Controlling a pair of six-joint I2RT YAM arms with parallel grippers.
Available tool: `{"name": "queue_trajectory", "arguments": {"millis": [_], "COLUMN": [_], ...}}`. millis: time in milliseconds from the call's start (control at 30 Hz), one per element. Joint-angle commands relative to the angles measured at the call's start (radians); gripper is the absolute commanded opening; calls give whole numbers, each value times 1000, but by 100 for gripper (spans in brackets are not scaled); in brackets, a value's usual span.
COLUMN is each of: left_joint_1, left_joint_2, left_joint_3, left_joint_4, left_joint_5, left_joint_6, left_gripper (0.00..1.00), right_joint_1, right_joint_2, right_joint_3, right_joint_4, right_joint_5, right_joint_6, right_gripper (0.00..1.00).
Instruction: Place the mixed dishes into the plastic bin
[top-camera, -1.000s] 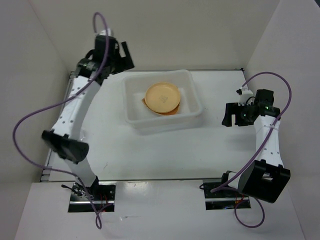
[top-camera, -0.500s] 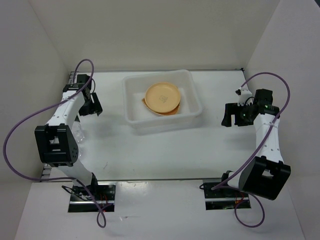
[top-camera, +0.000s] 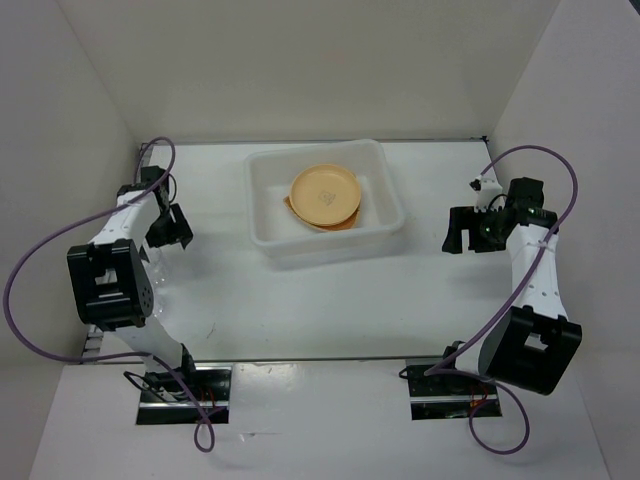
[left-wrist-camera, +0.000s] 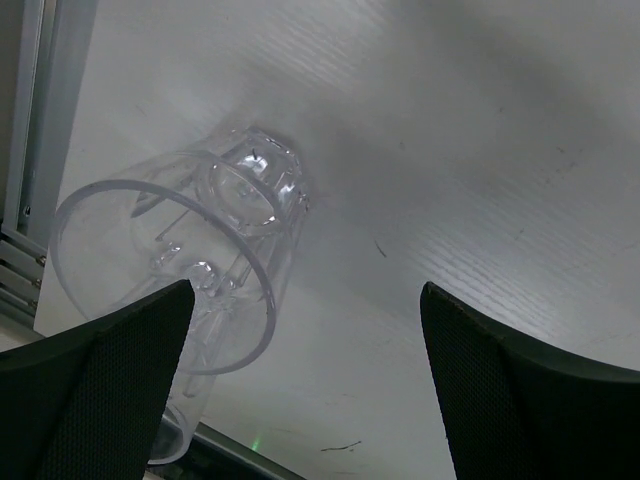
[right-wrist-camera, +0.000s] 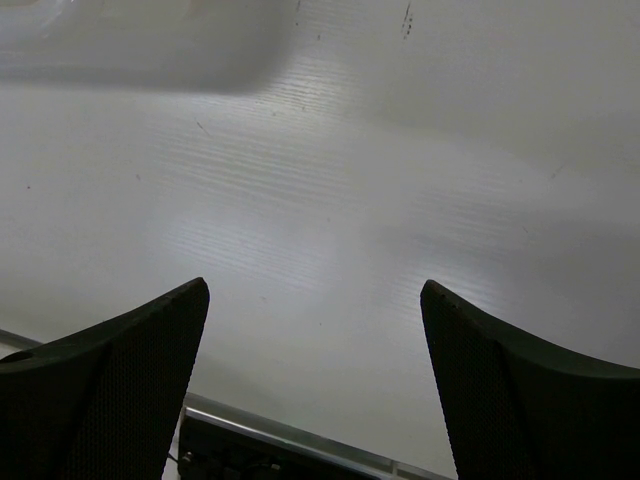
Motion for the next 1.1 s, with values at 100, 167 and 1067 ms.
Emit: {"name": "queue_trajectory", "arguments": {"millis": [100,167,1067], "left_joint_1": [24,24,-335], "left_joint_2": [14,24,100], "left_joint_3": [-24,-24,764], "left_joint_4": [37,46,36], "left_joint_5": [23,23,447], "left_joint_6": [33,34,-22], "left_gripper": [99,93,0], "right_joint_1": [-6,-6,-6], "right_joint_2": [22,22,57], "right_joint_3": [1,1,1], "right_joint_4": [19,19,19], "right_joint_5": [-7,-7,-19], "right_joint_6": [-2,-2,-11], "right_gripper": [91,91,91]}}
